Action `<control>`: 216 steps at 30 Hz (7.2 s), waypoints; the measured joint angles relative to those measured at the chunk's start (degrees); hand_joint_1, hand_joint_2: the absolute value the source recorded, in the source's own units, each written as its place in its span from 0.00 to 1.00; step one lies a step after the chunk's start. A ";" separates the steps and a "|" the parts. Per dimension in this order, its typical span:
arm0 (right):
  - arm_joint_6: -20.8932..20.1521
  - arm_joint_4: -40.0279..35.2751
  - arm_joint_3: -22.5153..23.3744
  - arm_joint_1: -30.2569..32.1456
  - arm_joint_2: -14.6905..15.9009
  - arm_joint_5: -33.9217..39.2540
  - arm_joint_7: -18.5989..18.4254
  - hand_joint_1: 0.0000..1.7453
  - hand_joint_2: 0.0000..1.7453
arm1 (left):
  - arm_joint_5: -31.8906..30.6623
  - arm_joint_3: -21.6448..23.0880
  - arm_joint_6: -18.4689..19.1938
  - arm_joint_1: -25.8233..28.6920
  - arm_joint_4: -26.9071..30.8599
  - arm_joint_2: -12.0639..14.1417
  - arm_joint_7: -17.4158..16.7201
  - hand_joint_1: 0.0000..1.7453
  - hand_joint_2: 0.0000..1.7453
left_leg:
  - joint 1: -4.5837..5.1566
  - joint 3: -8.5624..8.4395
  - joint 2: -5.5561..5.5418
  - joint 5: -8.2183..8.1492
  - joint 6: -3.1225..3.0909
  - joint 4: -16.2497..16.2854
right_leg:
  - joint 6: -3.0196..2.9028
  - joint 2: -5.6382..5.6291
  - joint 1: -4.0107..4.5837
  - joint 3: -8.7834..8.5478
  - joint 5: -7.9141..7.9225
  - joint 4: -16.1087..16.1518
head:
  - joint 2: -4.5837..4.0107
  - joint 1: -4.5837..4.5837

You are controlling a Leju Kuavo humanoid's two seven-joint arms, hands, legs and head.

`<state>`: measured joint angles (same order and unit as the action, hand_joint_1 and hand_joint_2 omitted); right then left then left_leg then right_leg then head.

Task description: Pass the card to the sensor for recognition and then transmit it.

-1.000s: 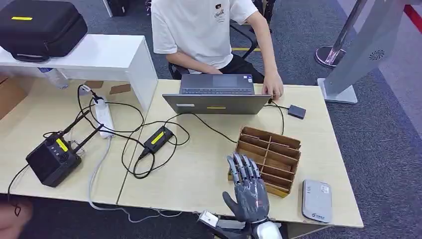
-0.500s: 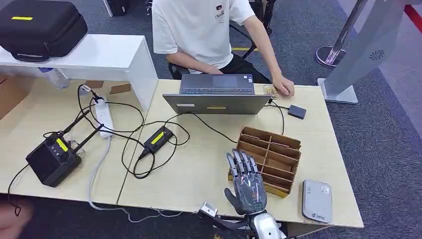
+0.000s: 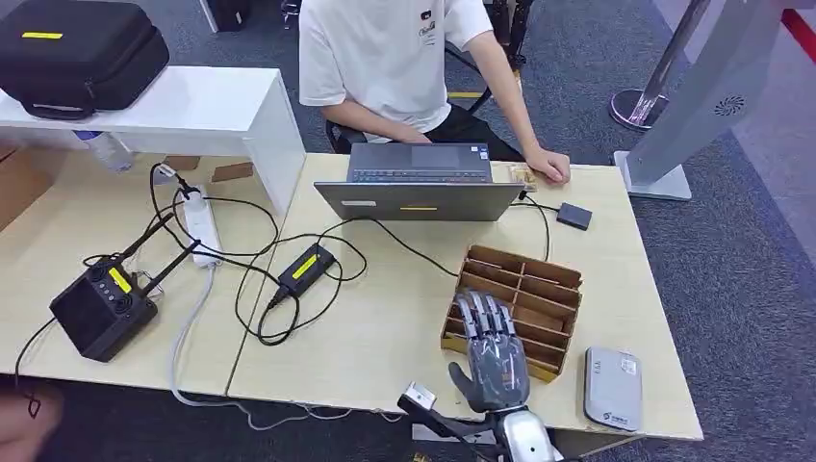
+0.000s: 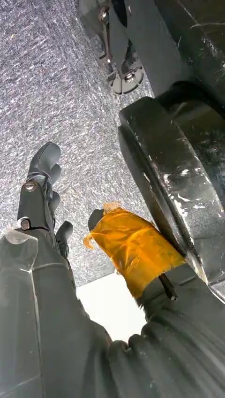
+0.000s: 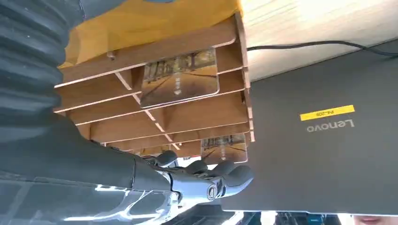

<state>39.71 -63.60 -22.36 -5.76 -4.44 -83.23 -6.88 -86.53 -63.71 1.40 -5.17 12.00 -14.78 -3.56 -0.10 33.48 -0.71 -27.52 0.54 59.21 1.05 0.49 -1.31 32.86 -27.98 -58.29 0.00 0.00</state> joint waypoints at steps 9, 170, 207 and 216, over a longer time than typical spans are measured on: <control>0.00 -0.92 0.54 0.25 0.13 1.93 1.33 1.00 1.00 | 0.07 0.00 -0.04 0.01 0.00 0.00 0.13 0.00 1.00 | 0.00 -0.01 0.00 0.00 0.00 0.00 | 0.00 -0.01 0.00 0.00 0.00 0.00 | 0.00 -0.02; 0.07 6.43 15.87 1.07 -7.41 4.00 14.14 0.00 1.00 | -0.09 1.64 -0.17 0.17 0.00 0.02 0.17 0.00 1.00 | 0.00 0.01 -0.01 0.00 0.00 0.02 | -0.02 0.00 0.00 -0.01 0.03 -0.01 | 0.00 -0.02; 0.66 6.43 15.78 -0.29 -8.22 5.57 15.39 1.00 1.00 | -0.20 2.62 -0.59 0.23 0.00 0.02 0.72 0.00 1.00 | 0.00 -0.10 0.02 0.01 0.00 0.02 | -0.02 -0.03 0.00 -0.11 0.04 0.00 | 0.00 -0.02; 0.68 6.32 15.82 -0.26 -8.22 5.90 15.58 1.00 1.00 | -0.15 2.64 -1.66 0.38 0.00 0.00 1.31 0.00 1.00 | 0.00 -0.12 0.02 0.01 0.00 0.02 | -0.02 -0.03 0.00 -0.13 0.04 0.00 | 0.00 0.00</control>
<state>40.39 -57.29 -6.54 -6.02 -12.66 -77.33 8.70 -86.68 -61.07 -0.26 -4.79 12.00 -14.78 -2.25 -0.10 33.36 -0.69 -27.51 0.55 59.23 1.02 0.47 -1.31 32.72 -27.94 -58.29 0.00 0.00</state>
